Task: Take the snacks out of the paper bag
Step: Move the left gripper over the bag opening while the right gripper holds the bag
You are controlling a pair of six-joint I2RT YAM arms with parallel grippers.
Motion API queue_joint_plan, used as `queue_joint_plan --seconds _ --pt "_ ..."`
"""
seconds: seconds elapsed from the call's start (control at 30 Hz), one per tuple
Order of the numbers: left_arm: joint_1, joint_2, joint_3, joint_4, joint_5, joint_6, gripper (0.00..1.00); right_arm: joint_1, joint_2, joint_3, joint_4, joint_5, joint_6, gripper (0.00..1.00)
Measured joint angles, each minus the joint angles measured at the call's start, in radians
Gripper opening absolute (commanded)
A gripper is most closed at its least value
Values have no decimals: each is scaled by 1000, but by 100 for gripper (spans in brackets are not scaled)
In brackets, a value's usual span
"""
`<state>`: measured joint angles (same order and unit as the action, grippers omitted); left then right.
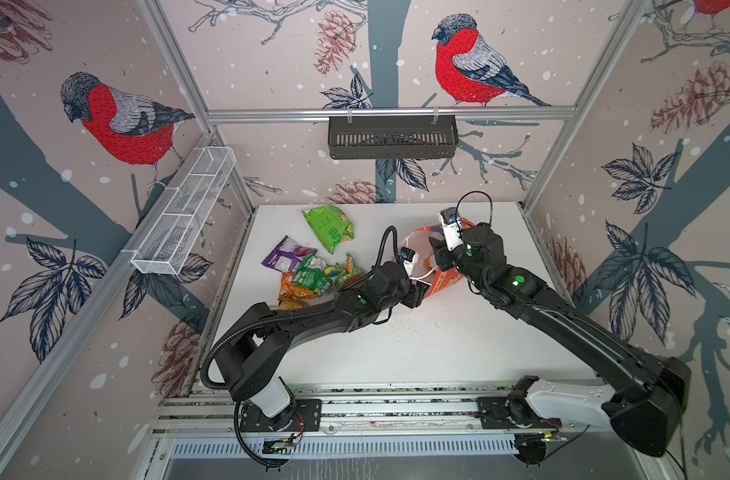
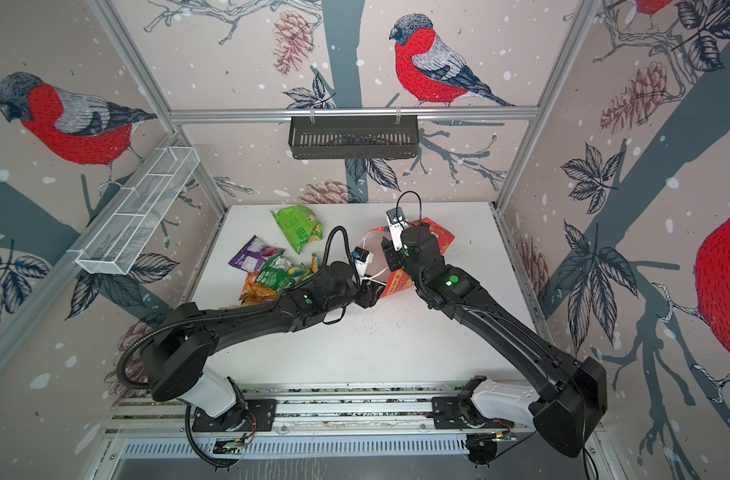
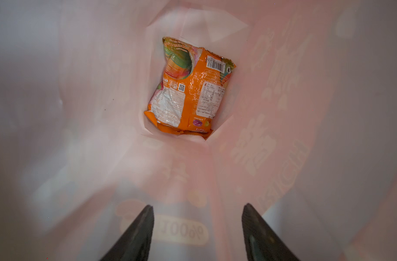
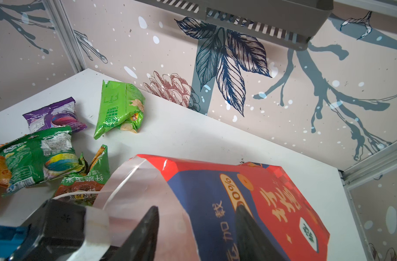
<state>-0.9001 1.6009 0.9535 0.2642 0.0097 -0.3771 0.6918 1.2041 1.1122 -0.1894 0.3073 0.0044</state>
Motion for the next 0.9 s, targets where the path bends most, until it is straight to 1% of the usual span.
queue_joint_plan --seconds 0.1,0.17,0.33,0.73,0.8,0.83,0.87,0.9 --pt "0 0 0 0 14 -9 63 0 0 4 -16 35 18 58" --pt "0 0 0 0 13 -9 63 1 2 18 -40 60 18 54" --pt "0 8 2 1 14 -9 63 18 23 81 -94 104 18 56" --pt "0 23 6 8 16 -16 63 52 161 316 -391 175 24 56" --pt "0 23 6 8 16 -17 62 63 182 336 -446 190 29 53" --pt "0 23 6 8 16 -19 62 71 190 344 -473 200 32 50" --pt "0 23 6 8 16 -19 62 77 197 349 -491 210 39 47" --pt "0 24 6 10 16 -21 62 84 201 350 -506 219 43 40"
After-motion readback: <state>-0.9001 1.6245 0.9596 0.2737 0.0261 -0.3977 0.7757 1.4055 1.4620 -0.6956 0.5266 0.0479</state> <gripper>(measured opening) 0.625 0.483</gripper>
